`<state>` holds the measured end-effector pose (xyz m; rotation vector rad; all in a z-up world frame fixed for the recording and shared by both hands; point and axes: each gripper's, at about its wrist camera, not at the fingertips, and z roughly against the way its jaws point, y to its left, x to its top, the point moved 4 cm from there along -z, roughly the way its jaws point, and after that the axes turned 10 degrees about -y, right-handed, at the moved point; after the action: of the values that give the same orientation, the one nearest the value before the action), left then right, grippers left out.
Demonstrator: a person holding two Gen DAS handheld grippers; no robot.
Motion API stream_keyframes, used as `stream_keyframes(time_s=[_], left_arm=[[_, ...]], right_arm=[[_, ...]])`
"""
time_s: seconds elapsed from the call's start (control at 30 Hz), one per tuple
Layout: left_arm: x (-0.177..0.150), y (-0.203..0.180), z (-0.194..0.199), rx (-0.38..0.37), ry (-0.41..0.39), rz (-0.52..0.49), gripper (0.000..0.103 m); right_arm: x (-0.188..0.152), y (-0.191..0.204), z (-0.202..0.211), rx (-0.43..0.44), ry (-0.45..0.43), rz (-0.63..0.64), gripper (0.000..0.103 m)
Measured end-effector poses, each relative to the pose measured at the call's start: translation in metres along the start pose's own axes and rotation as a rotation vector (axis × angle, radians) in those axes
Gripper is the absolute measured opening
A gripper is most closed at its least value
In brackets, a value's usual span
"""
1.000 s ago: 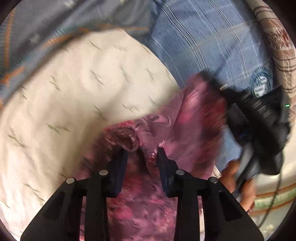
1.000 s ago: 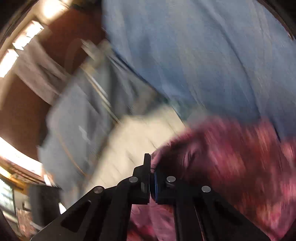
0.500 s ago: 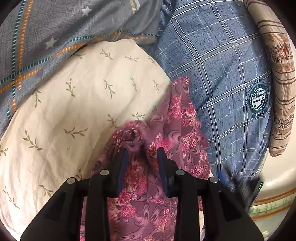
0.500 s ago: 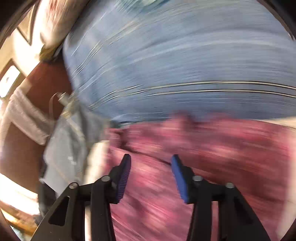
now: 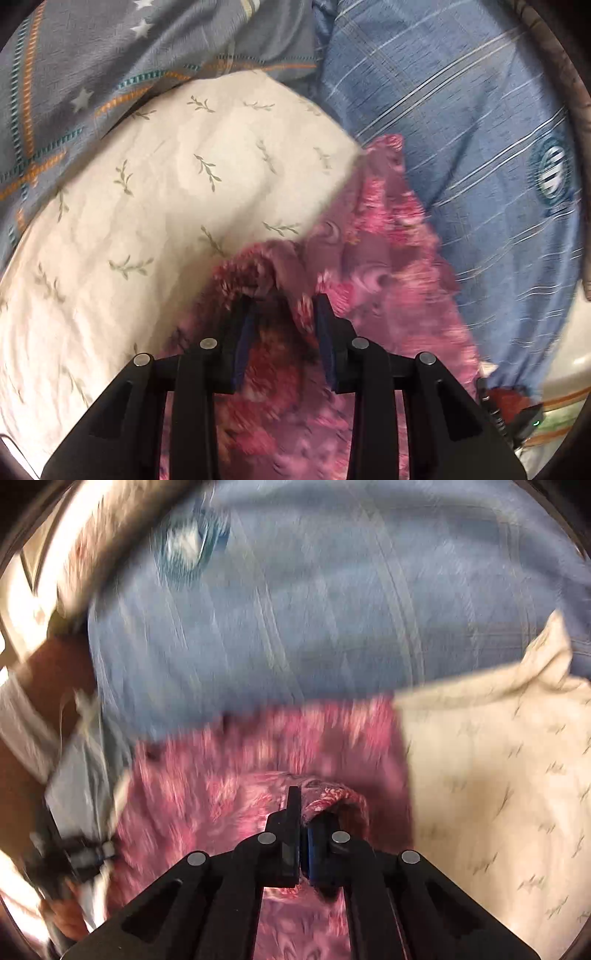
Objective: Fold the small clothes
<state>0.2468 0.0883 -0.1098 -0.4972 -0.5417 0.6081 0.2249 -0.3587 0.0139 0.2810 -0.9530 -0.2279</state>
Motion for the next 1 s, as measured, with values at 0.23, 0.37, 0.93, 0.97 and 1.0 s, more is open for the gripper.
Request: stream_keyframes(time_s=[0.23, 0.37, 0.93, 0.97, 1.0], left_arm=[[0.010, 0.011, 0.025, -0.075, 0.050, 0.034, 0.030], [0.010, 0.052, 0.079, -0.089, 0.029, 0.032, 0.053], [-0.132, 0.108, 0.122, -0.182, 0.268, -0.072, 0.065], [-0.135, 0.104, 0.123, -0.182, 0.270, -0.086, 0.065], [-0.137, 0.102, 0.125, -0.184, 0.274, -0.092, 0.065]], right_arm=[[-0.033, -0.044, -0.024, -0.097, 0.173, -0.078, 0.017], [-0.037, -0.044, 0.049, -0.011, 0.112, -0.179, 0.036], [-0.194, -0.068, 0.211, -0.001, 0.256, -0.216, 0.053], [-0.201, -0.066, 0.211, 0.019, 0.268, -0.219, 0.054], [-0.208, -0.063, 0.209, 0.035, 0.283, -0.217, 0.053]])
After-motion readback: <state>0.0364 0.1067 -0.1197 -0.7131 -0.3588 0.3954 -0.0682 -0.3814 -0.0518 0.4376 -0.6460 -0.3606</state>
